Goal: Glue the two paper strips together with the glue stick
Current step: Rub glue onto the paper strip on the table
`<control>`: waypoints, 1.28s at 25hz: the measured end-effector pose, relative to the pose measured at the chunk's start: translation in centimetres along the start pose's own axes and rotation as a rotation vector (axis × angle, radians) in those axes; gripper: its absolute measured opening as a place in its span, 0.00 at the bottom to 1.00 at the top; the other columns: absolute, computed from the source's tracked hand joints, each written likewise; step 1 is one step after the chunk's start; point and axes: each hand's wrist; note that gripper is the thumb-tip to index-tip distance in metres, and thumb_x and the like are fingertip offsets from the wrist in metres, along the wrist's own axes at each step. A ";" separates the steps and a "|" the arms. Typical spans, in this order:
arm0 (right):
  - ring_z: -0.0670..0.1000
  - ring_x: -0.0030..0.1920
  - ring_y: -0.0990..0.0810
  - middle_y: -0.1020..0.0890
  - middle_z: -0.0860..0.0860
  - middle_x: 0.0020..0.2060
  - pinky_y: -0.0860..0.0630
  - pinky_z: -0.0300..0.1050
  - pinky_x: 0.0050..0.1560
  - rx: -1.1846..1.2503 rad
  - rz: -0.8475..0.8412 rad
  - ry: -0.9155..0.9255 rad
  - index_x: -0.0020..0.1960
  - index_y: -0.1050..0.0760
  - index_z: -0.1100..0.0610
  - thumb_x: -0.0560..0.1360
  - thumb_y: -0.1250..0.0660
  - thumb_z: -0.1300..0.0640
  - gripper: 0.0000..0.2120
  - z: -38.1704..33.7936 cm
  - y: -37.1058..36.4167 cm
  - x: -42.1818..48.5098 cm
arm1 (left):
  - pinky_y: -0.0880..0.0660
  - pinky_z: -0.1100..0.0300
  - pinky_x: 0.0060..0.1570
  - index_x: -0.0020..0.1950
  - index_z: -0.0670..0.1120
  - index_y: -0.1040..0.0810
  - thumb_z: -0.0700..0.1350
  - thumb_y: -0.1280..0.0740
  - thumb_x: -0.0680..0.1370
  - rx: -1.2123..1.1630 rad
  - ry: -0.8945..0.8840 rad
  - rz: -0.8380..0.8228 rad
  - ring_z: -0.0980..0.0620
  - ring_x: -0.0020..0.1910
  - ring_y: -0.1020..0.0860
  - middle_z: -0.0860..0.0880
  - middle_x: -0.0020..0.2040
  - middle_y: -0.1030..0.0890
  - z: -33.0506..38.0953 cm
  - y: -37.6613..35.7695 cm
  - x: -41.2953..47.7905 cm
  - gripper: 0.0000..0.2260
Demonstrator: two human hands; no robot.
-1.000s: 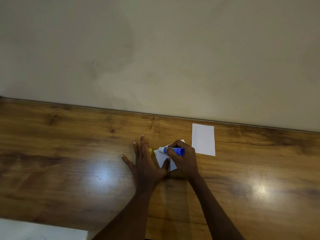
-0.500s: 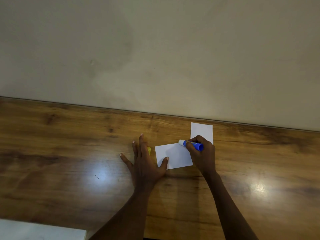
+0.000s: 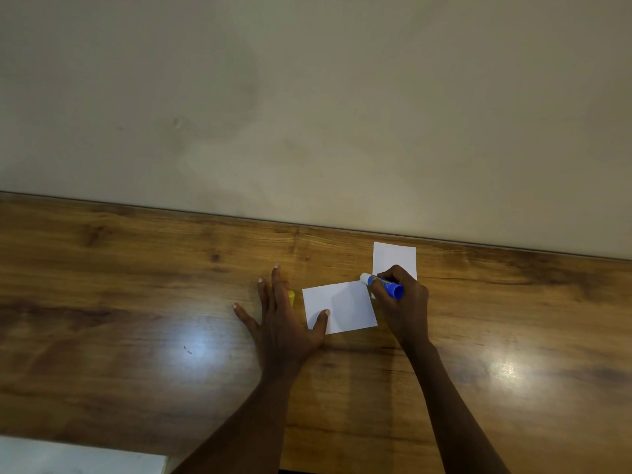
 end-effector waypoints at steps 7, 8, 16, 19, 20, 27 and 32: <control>0.56 0.37 0.21 0.17 0.63 0.43 0.26 0.39 0.41 0.045 0.267 0.020 0.54 0.24 0.64 0.68 0.30 0.63 0.14 -0.8 -0.5 -5.0 | 0.82 0.47 0.58 0.74 0.48 0.58 0.61 0.32 0.67 0.011 -0.011 0.009 0.45 0.75 0.52 0.44 0.74 0.39 0.0 0.0 0.0 0.47; 0.59 0.40 0.19 0.17 0.63 0.44 0.24 0.46 0.46 -0.020 0.217 0.006 0.53 0.24 0.64 0.67 0.29 0.62 0.14 -0.9 -1.2 -5.8 | 0.82 0.47 0.58 0.74 0.48 0.59 0.61 0.33 0.67 0.016 -0.008 0.009 0.46 0.75 0.53 0.45 0.74 0.38 0.0 0.0 0.0 0.47; 0.58 0.57 0.25 0.22 0.60 0.58 0.31 0.53 0.63 0.054 0.012 -0.120 0.60 0.30 0.59 0.68 0.30 0.64 0.21 -2.2 -4.9 -6.4 | 0.74 0.42 0.64 0.73 0.50 0.61 0.62 0.34 0.67 -0.001 0.007 0.002 0.47 0.75 0.54 0.45 0.74 0.38 -0.1 0.0 0.0 0.47; 0.57 0.59 0.27 0.25 0.60 0.60 0.31 0.40 0.58 0.177 0.132 -0.068 0.60 0.31 0.61 0.66 0.31 0.71 0.25 -2.7 -4.9 -5.0 | 0.73 0.40 0.64 0.73 0.49 0.61 0.67 0.36 0.66 0.017 0.006 -0.001 0.47 0.75 0.55 0.45 0.75 0.42 -0.2 0.1 -0.1 0.49; 0.54 0.60 0.28 0.26 0.59 0.60 0.32 0.33 0.58 0.218 0.164 -0.053 0.60 0.32 0.60 0.65 0.30 0.73 0.27 -2.8 -4.7 -4.4 | 0.73 0.40 0.64 0.73 0.49 0.61 0.69 0.37 0.65 0.015 0.007 -0.004 0.47 0.75 0.55 0.45 0.75 0.42 -0.1 0.2 -0.1 0.49; 0.54 0.55 0.25 0.29 0.54 0.59 0.28 0.34 0.48 0.021 -0.498 0.073 0.63 0.40 0.50 0.63 0.28 0.70 0.36 -2.5 -1.1 2.0 | 0.74 0.41 0.64 0.74 0.49 0.59 0.69 0.43 0.69 -0.079 0.020 -0.011 0.50 0.74 0.58 0.45 0.76 0.44 0.2 0.4 -0.1 0.43; 0.55 0.57 0.26 0.27 0.56 0.62 0.32 0.45 0.55 -0.249 -0.626 0.167 0.64 0.41 0.49 0.63 0.27 0.67 0.37 -2.4 -1.4 2.7 | 0.74 0.41 0.63 0.74 0.47 0.58 0.61 0.34 0.68 -0.033 -0.005 -0.003 0.47 0.75 0.55 0.45 0.75 0.43 0.2 0.3 -0.1 0.46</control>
Point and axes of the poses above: each hand's wrist, its own x-axis towards the middle knuckle, its own y-axis out of the back of the hand, z = x × y
